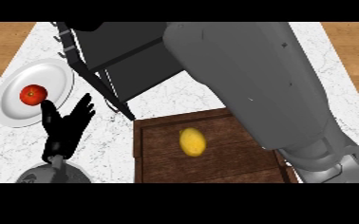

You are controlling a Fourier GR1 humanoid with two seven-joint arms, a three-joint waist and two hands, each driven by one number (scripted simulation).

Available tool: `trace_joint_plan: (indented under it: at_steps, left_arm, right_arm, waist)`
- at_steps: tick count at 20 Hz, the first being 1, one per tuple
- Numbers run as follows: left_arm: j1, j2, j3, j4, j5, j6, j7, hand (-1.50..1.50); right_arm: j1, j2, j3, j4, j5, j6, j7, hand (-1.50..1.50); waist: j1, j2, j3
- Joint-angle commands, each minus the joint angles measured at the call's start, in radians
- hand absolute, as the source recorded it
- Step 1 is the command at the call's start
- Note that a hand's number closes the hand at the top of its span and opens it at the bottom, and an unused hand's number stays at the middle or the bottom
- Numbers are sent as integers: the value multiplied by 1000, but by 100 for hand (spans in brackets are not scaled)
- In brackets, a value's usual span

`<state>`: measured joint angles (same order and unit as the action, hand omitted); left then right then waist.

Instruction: Pick the bell pepper from the tray and place it in the tiered shelf

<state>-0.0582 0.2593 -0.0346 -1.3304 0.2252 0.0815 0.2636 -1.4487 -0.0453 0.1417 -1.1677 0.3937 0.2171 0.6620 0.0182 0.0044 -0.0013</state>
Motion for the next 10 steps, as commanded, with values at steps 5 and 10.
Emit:
trace_joint_plan:
  at_steps: [5,10]
  left_arm:
    - [22,-6,13,16,11,-44,-25,0]
    - [-11,-11,23,59,-5,-38,-29,0]
  right_arm:
    - [-19,14,-2,273,92,-86,-249,150]
    - [-74,40,-26,432,117,-165,-318,150]
  waist:
    - [6,2,0]
    - [4,3,0]
